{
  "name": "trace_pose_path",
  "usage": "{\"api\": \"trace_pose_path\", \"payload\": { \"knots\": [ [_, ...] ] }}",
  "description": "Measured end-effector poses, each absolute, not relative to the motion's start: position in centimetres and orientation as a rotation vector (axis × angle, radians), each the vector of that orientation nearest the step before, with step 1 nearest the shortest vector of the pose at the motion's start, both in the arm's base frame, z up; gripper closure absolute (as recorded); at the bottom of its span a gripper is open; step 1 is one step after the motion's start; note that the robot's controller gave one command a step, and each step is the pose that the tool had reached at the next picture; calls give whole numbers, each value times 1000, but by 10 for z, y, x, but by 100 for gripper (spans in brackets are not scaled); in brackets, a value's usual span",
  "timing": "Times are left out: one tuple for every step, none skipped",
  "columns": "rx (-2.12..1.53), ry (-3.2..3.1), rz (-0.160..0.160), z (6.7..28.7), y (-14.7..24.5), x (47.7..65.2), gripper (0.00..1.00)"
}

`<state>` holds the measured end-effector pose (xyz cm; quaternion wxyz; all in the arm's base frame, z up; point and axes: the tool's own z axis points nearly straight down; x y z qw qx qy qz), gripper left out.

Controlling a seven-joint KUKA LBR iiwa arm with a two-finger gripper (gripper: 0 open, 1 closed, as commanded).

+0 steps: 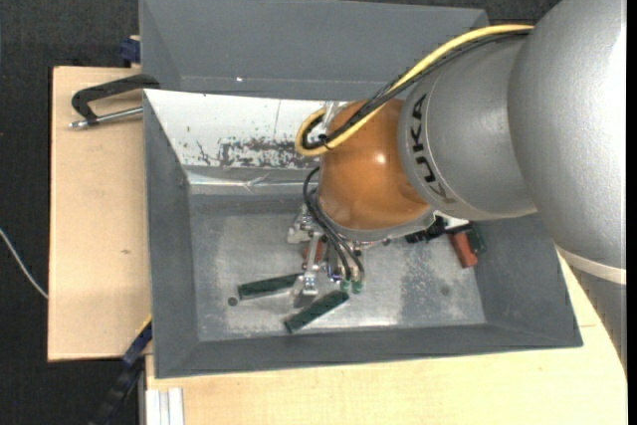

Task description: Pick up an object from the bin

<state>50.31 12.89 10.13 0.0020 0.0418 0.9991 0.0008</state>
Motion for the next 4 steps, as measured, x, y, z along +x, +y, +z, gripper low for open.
{"api": "trace_pose_path", "payload": {
  "knots": [
    [128, 3132, 5, 74, 136, 503, 0],
    [-54, 3140, 2, 77, 141, 501, 100],
    [-54, 3140, 2, 77, 141, 501, 100],
    [-54, 3141, 2, 79, 141, 500, 100]
  ]
}}
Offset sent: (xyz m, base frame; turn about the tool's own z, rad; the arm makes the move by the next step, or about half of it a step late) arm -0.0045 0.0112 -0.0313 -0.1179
